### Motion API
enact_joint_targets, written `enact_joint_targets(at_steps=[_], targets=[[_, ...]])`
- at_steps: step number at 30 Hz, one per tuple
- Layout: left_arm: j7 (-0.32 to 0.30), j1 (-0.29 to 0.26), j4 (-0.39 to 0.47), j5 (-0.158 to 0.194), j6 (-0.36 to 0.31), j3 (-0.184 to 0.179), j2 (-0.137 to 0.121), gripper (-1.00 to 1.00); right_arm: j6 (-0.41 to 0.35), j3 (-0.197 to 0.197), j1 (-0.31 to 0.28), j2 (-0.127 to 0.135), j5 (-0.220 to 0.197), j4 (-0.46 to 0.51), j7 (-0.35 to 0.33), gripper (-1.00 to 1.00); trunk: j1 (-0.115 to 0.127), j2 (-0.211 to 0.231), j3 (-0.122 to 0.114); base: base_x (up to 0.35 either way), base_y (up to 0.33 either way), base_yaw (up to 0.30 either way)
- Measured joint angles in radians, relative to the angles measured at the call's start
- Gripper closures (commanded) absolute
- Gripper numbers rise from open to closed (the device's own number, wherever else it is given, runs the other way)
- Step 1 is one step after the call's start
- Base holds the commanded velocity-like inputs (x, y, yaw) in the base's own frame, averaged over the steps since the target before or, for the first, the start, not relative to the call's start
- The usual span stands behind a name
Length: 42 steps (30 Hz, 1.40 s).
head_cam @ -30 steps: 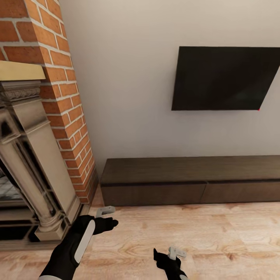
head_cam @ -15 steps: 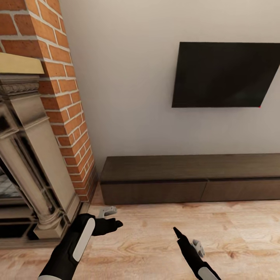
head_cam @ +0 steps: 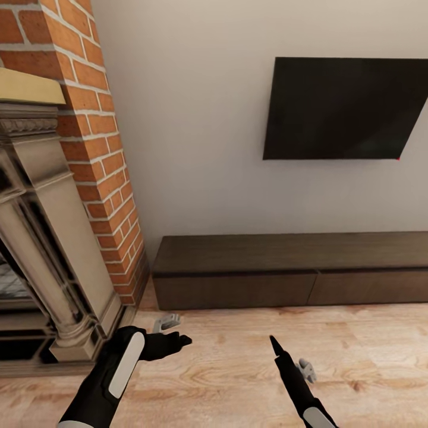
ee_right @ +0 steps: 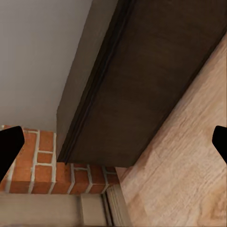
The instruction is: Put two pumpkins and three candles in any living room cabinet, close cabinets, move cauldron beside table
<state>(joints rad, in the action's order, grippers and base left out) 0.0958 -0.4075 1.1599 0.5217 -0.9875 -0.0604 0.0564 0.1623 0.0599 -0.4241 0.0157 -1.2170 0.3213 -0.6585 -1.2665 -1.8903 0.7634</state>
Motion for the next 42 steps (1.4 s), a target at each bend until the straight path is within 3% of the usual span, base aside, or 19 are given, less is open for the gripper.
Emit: enact_joint_targets(at_steps=[4, 13, 18, 22, 27, 34, 42], targets=[[0.000, 0.000, -0.001, 0.035, 0.000, 0.001, -0.002, -1.00, -0.011, 0.001, 0.000, -0.002, -0.020, -0.006, -0.034, -1.00, -0.015, -0.028, 0.013, 0.000, 0.000, 0.000], [0.000, 0.000, -0.001, 0.044, -0.001, -0.006, 0.000, -1.00, -0.015, 0.000, 0.000, -0.003, -0.035, -0.001, -0.054, -1.00, -0.050, -0.091, 0.041, 0.000, 0.000, 0.000], [0.000, 0.000, 0.000, 0.044, -0.001, -0.005, 0.000, -1.00, -0.028, 0.001, 0.000, 0.001, -0.095, 0.000, -0.115, -1.00, -0.069, -0.126, 0.056, 0.000, 0.000, 0.000], [0.000, 0.000, -0.001, 0.046, -0.001, 0.000, 0.000, -1.00, -0.099, 0.001, 0.000, 0.001, -0.129, -0.005, -0.148, -1.00, -0.084, -0.154, 0.069, 0.000, 0.000, 0.000], [0.000, 0.000, -0.001, 0.045, 0.000, -0.002, 0.001, -1.00, -0.118, 0.000, 0.000, 0.000, -0.137, -0.006, -0.154, -1.00, -0.104, -0.189, 0.085, 0.000, 0.000, 0.000], [0.000, 0.000, -0.001, 0.045, 0.000, -0.002, 0.005, -1.00, -0.129, 0.000, 0.000, -0.001, -0.219, -0.009, -0.151, -1.00, -0.119, -0.217, 0.097, 0.000, 0.000, 0.000], [0.000, 0.000, -0.001, 0.044, -0.001, -0.002, 0.003, -1.00, -0.129, 0.000, 0.000, -0.001, -0.234, -0.011, -0.143, -1.00, -0.150, -0.273, 0.122, 0.000, 0.000, 0.000]])
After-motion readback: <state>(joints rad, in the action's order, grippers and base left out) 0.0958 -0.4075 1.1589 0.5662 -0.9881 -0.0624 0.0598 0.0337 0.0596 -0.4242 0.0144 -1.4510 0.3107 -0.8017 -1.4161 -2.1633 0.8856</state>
